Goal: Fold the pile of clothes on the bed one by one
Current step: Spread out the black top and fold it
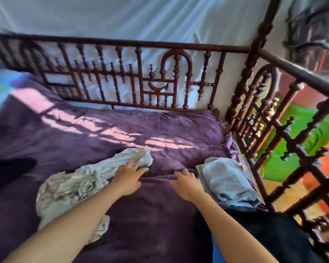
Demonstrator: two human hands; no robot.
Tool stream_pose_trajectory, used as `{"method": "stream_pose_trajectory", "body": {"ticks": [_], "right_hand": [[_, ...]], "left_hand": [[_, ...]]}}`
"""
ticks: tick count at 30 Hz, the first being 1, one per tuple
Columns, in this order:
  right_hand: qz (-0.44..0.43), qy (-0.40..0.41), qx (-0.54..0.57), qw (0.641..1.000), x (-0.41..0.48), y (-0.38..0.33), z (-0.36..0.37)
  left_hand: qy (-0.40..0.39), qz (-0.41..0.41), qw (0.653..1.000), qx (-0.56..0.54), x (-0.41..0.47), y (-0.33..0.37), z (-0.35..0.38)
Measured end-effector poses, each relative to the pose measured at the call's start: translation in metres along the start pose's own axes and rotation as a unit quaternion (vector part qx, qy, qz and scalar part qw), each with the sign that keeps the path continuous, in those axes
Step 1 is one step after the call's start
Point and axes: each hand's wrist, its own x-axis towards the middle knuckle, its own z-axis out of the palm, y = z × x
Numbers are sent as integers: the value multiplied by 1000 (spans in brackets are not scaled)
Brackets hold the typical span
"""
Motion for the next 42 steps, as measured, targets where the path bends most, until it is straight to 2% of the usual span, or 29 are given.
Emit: {"method": "stream_pose_trajectory", "body": {"ticks": [6, 11, 15, 19, 25, 31, 38, 42], "right_hand": [[-143, 35, -56, 988, -33, -170, -14], [-251, 26, -101, 962, -79, -311, 22], [-312, 27, -134, 940, -122, -409, 65], [-342, 11, -142, 929, -151, -482, 93], [-366, 4, -166, 916, -160, -546, 107], [-374, -5, -170, 912, -119, -597, 105], [-415, 1, -153, 897, -56, -692, 98], [-454, -13, -167, 875, -44, -747, 120]], "left_hand": [[69, -162, 984, 5, -156, -150, -9], [100, -271, 957, 2, -315, -251, 13], [122, -341, 932, -9, -439, -316, 33], [135, -399, 906, -33, -522, -361, 49], [141, -426, 891, -64, -561, -404, 75], [108, -427, 896, -60, -567, -455, 92], [150, -506, 847, -60, -594, -556, 59], [175, -527, 828, -84, -598, -583, 78]]}}
